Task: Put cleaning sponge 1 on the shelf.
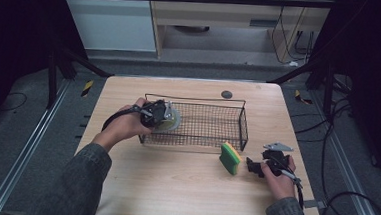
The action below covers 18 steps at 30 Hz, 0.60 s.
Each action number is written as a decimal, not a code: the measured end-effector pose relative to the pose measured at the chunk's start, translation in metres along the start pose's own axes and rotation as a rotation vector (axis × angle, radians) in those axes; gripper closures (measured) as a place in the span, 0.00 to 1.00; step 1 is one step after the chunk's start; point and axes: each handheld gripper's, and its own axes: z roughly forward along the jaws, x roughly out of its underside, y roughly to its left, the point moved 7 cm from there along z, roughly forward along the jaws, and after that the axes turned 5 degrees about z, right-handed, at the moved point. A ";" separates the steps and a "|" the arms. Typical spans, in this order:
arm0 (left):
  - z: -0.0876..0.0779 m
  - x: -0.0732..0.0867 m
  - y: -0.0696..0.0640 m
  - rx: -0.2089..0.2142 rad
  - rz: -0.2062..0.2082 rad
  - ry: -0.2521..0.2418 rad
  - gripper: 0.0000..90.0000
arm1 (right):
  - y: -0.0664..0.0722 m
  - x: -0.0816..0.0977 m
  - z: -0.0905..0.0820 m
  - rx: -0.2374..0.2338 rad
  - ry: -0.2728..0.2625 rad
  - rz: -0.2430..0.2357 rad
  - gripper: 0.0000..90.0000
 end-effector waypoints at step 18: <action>0.017 0.002 -0.008 0.091 0.004 0.035 0.78 | 0.000 0.000 0.000 0.001 0.001 -0.001 0.01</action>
